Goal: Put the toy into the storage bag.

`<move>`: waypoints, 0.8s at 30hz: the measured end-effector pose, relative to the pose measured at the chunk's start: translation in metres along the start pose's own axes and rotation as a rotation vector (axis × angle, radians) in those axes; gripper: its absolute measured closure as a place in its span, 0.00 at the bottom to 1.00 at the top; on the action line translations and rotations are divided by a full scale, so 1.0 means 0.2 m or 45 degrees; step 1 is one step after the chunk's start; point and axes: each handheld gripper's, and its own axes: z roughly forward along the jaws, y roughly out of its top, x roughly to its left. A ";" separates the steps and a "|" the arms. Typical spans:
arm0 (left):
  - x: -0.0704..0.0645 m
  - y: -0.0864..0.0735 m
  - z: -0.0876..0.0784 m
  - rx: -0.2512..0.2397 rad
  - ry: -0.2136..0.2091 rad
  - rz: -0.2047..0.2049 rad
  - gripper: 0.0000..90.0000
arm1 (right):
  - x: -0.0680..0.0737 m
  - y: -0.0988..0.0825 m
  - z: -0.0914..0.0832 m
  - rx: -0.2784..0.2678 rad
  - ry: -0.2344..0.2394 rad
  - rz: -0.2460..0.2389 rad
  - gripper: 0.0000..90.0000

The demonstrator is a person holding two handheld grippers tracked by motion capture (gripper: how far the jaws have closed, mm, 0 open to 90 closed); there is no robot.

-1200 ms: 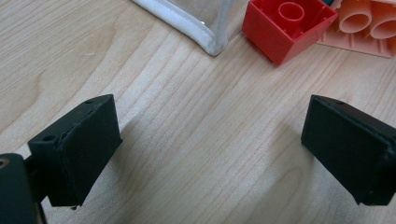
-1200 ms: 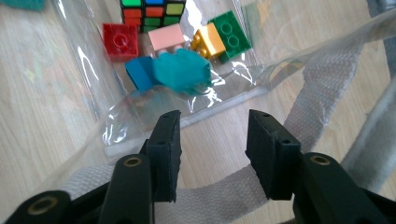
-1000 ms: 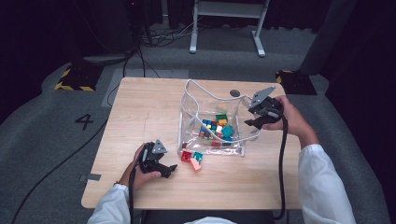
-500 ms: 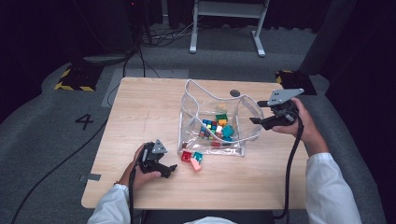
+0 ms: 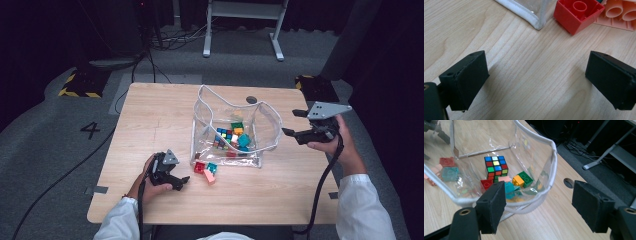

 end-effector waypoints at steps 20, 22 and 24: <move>0.00 0.00 0.00 -0.001 0.001 0.001 0.05 | 0.18 -0.42 0.03 -0.007 0.046 0.182 0.30; 0.00 0.00 0.00 0.000 0.000 0.002 0.05 | 0.21 -0.45 0.06 -0.001 0.071 0.198 0.30; 0.00 0.00 0.00 -0.001 0.001 0.001 0.05 | 0.25 -0.48 0.09 0.002 0.083 0.206 0.30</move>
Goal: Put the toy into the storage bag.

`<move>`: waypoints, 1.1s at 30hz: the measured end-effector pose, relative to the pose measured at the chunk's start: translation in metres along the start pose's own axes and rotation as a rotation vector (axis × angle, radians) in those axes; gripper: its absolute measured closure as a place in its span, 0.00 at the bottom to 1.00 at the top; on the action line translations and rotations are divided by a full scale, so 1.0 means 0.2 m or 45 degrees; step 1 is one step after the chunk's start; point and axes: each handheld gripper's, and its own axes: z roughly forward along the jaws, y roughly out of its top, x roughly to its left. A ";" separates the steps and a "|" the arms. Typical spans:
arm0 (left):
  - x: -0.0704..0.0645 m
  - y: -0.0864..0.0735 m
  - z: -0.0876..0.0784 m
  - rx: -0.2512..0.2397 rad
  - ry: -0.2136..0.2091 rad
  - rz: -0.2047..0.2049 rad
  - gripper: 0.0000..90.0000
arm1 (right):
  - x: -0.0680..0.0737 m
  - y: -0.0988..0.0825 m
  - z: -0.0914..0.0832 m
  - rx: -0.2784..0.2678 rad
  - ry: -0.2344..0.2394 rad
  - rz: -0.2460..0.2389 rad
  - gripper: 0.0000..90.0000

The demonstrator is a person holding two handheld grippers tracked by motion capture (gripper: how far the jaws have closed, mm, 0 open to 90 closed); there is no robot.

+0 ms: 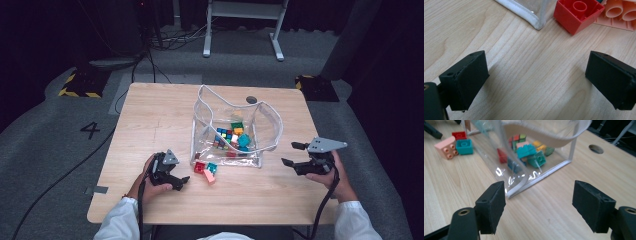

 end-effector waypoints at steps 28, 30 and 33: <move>0.00 0.00 0.00 0.000 0.000 0.000 0.05 | 0.52 -0.05 0.52 0.123 0.328 -0.045 0.36; 0.00 0.00 0.00 -0.001 0.000 0.000 0.05 | 0.56 -0.03 0.55 0.140 0.343 -0.081 0.36; 0.00 0.00 0.00 0.000 0.000 0.001 0.05 | 0.62 0.01 0.59 0.131 0.372 -0.074 0.38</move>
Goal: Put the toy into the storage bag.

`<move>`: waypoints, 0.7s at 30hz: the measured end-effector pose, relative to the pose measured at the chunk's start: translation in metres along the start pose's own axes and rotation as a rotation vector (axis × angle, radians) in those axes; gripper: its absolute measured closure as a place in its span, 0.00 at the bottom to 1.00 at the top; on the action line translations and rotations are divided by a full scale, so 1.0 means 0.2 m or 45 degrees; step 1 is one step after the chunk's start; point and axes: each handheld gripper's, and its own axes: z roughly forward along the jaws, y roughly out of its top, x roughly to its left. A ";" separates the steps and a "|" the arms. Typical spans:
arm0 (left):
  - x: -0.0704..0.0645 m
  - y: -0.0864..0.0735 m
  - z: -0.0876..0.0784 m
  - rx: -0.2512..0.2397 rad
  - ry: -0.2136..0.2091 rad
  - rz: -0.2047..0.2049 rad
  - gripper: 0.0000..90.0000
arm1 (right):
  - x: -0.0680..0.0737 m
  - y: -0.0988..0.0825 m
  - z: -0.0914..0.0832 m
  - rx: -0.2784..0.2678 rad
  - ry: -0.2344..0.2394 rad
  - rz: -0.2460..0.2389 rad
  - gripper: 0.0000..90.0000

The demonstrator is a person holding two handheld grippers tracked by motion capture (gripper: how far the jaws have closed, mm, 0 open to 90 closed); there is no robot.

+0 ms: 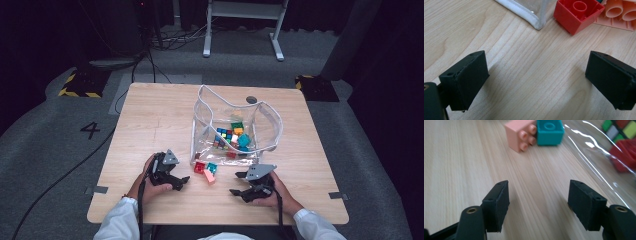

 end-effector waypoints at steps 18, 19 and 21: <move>0.00 0.00 0.00 -0.001 0.001 0.000 0.05 | 0.17 0.20 0.24 -0.005 -0.034 0.005 0.36; 0.00 0.00 0.00 -0.002 0.002 -0.001 0.05 | 0.17 0.21 0.25 -0.008 -0.040 0.002 0.36; 0.00 0.00 0.00 -0.002 0.002 -0.001 0.05 | 0.17 0.22 0.27 -0.014 -0.049 0.014 0.36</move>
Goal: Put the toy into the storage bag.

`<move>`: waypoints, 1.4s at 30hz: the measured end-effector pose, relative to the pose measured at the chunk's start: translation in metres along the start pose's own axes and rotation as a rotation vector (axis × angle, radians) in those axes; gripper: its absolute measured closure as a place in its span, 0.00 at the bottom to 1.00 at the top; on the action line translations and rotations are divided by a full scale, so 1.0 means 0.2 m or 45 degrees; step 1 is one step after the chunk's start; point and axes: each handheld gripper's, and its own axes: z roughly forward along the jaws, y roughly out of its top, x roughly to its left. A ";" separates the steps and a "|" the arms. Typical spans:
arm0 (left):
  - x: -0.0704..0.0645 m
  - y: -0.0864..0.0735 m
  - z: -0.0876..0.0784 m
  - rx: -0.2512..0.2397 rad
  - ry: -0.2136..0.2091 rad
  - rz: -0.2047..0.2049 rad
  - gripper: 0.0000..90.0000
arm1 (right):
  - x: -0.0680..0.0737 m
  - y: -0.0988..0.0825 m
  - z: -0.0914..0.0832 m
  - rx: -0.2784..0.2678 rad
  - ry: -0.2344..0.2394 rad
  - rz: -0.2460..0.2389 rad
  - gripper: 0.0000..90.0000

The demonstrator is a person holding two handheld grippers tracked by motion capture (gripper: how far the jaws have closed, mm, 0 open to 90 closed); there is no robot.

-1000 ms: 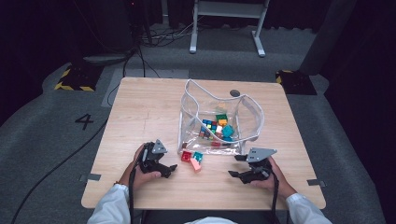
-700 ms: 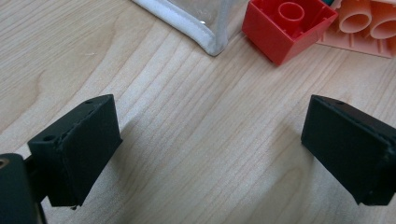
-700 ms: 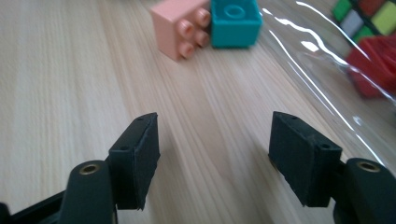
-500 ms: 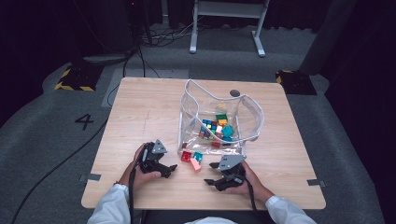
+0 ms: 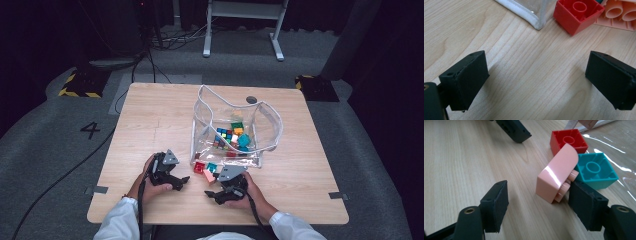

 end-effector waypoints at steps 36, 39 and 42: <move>0.00 0.00 0.00 0.001 0.000 0.001 0.05 | -0.03 -0.04 -0.06 -0.032 -0.150 0.039 0.74; 0.00 0.00 0.00 -0.001 -0.001 0.000 0.05 | -0.04 -0.07 -0.09 -0.033 -0.117 0.030 0.74; 0.00 0.00 0.00 0.000 -0.001 0.000 0.05 | -0.07 -0.10 -0.13 -0.019 -0.101 0.008 0.74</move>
